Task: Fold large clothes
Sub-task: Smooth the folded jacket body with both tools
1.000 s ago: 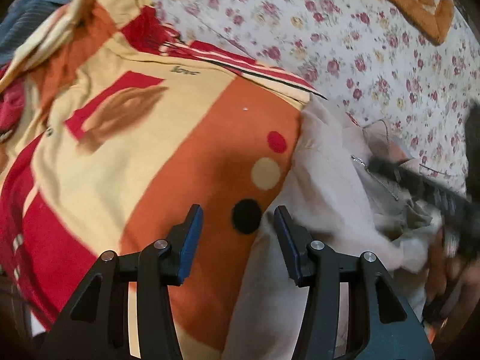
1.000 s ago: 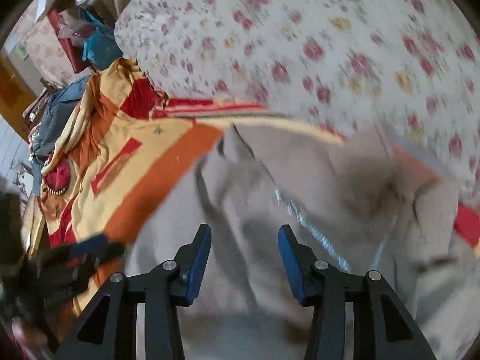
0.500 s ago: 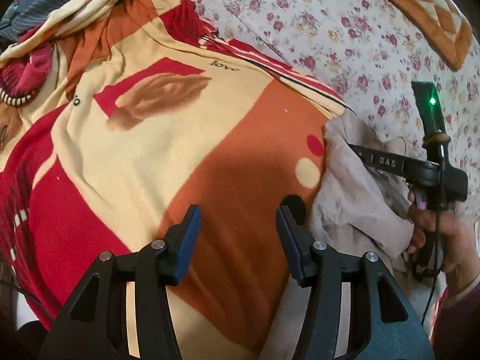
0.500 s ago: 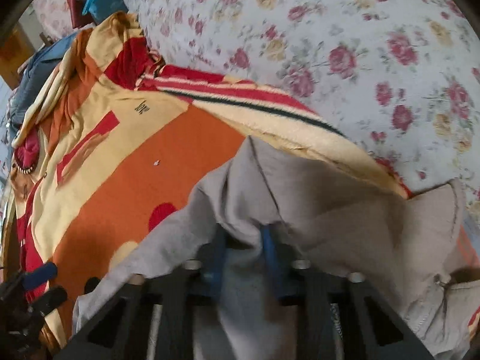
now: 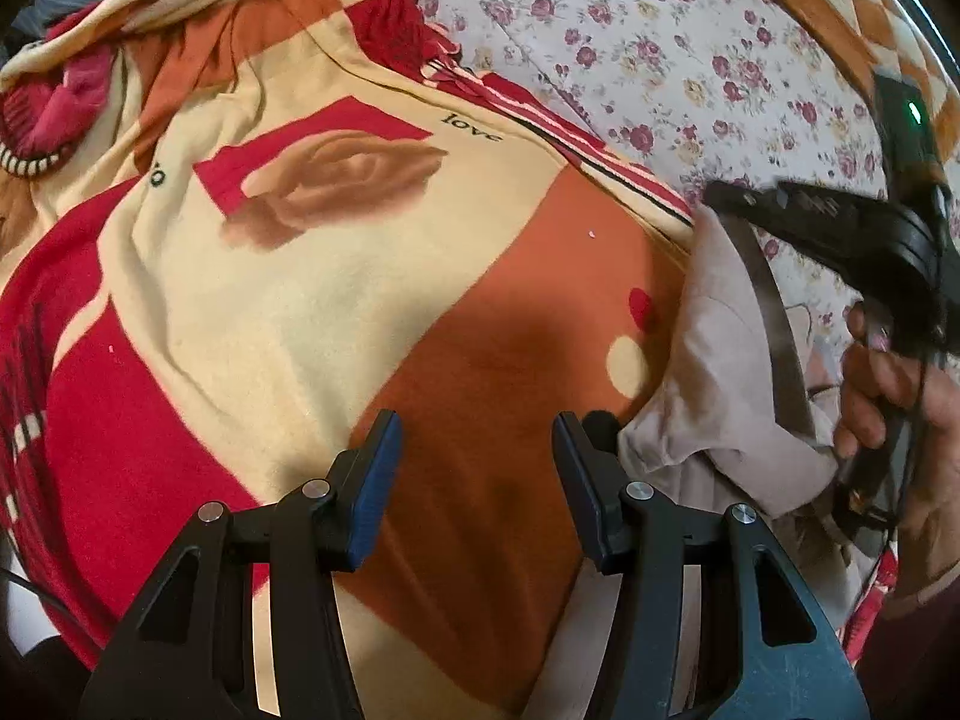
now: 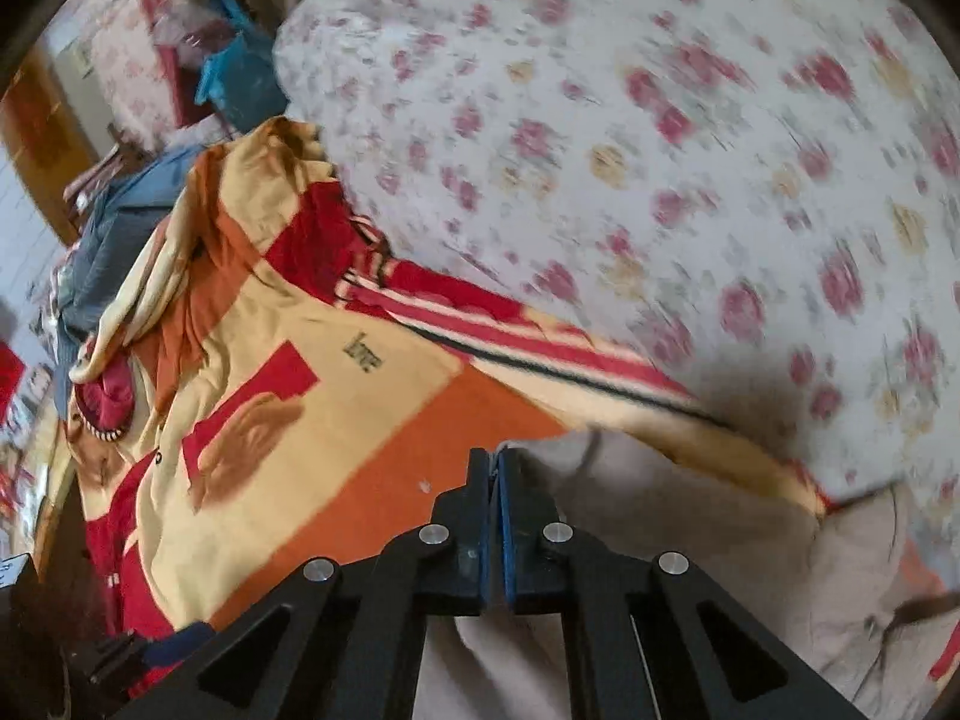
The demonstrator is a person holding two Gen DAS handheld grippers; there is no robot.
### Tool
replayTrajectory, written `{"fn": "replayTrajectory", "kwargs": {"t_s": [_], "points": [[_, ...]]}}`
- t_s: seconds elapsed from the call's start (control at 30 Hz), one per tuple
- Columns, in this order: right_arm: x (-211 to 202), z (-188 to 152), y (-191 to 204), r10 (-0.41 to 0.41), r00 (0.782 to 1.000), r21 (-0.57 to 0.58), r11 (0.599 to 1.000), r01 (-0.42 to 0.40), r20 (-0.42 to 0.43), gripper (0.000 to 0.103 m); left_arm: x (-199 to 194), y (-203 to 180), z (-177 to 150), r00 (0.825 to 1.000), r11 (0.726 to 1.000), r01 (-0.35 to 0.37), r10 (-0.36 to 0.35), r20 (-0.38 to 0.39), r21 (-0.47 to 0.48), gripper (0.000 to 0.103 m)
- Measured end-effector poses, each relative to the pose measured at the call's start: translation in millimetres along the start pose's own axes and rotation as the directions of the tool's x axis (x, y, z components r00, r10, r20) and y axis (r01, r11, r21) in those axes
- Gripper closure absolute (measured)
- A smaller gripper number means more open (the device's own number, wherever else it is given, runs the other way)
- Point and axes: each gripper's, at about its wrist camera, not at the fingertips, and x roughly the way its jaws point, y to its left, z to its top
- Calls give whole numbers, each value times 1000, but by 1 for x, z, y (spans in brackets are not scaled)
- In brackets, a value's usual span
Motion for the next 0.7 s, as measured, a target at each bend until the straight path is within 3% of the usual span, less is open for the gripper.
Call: {"fn": "replayTrajectory", "kwargs": {"t_s": [0.2,0.27,0.33,0.4,0.43,0.57,0.7], "points": [[47,-11,11,3,998,13,1000,-2,-59,101,3,-1,1,1000,1000,-28,28,15,9,51],[45,-19,10,15,998,22,1000,-13,-60,101,4,-2,2,999,999,-40,39,20,17,51],[19,-25,4,41,998,46,998,-39,-40,96,6,-5,2,999,998,-48,48,23,30,51],[-14,-33,0,20,1000,39,999,-20,-17,62,7,-8,1,999,998,-50,49,21,46,51],[-36,-40,0,-16,1000,29,999,16,-9,58,7,-10,0,998,997,-55,54,23,58,51],[-95,-86,-5,-66,997,66,995,68,-37,57,7,-15,-2,997,994,-73,71,32,83,51],[-107,-142,-12,-89,991,133,986,102,-97,57,6,-17,-4,995,992,-87,83,49,91,51]]}}
